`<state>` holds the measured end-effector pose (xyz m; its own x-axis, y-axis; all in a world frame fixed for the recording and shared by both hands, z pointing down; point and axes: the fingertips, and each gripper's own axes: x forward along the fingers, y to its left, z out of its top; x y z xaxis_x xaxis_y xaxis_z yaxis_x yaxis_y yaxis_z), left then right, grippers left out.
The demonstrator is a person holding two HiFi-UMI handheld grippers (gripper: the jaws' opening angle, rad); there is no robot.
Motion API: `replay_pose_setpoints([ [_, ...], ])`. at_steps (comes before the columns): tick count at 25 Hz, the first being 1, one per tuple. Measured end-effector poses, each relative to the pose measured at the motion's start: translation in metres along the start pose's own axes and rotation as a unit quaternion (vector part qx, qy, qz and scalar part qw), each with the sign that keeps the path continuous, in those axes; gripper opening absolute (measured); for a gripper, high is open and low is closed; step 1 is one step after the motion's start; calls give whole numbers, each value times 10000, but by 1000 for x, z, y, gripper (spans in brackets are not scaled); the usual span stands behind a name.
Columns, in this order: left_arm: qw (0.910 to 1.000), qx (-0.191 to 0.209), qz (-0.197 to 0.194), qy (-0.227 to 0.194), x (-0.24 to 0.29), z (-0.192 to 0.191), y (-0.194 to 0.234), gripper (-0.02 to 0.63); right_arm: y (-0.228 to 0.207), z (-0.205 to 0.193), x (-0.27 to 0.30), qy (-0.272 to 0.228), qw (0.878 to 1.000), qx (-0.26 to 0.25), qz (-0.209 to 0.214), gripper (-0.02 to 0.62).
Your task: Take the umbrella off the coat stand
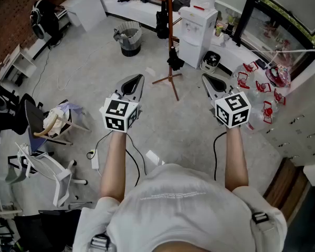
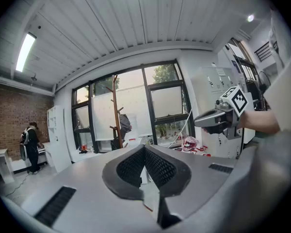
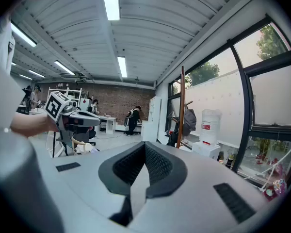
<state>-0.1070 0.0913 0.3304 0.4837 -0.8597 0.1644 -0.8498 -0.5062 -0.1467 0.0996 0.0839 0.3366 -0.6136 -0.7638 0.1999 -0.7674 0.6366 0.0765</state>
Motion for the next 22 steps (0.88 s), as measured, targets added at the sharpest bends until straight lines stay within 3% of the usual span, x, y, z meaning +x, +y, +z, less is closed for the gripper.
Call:
replay_pose_setpoints([
  [9,10000,-16,-94,-1,-5,-8,7,14,9,-2,5,-3,10000,71,-31,23],
  [15,9998,-47,-198,-22,-24,-11,18,14,26,0,2,-90,9971,751,94,23],
  [22,9981,56,-606,-100,-56,-28,23,14,68,-6,3,-35,9983,584,-70,23],
])
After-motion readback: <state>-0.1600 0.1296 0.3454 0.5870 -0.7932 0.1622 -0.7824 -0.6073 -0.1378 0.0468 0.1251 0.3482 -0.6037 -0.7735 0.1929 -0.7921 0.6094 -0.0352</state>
